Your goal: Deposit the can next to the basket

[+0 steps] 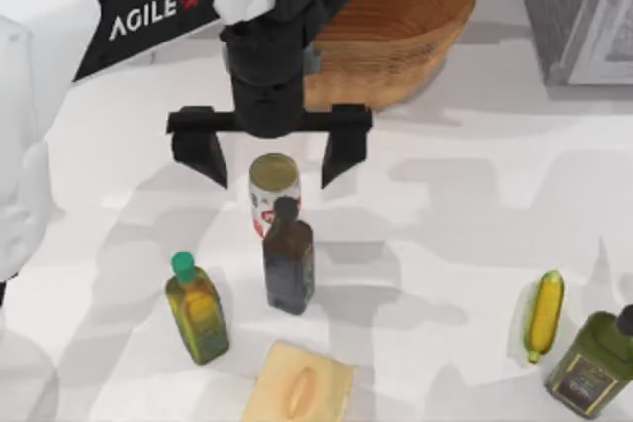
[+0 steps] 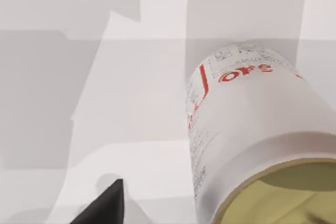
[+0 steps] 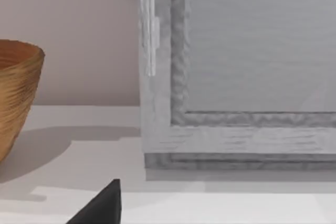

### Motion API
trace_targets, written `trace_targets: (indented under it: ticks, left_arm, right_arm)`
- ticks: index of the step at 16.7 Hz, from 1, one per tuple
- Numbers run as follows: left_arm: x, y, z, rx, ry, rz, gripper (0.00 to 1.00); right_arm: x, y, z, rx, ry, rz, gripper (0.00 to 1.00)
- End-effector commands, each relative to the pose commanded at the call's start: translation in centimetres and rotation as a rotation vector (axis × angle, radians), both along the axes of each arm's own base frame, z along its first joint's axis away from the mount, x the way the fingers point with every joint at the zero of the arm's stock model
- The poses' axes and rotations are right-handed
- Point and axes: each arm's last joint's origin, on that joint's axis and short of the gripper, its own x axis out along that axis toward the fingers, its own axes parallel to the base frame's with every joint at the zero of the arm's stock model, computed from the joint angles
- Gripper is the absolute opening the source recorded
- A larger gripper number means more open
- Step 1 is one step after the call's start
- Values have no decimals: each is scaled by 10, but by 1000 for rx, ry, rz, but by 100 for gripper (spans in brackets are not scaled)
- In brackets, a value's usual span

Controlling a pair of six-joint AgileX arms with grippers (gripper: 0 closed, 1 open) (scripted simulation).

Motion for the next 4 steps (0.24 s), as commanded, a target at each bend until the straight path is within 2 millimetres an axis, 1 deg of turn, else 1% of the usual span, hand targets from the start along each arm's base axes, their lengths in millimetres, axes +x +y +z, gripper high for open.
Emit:
trace_targets:
  ticks: [2, 4]
  left_arm:
    - [0, 0, 13, -2, -3, 0, 100]
    - [-1, 0, 20, -3, -4, -1, 100]
  right_arm:
    - [0, 0, 0, 0, 0, 0, 100]
    - [0, 0, 0, 0, 0, 0, 100]
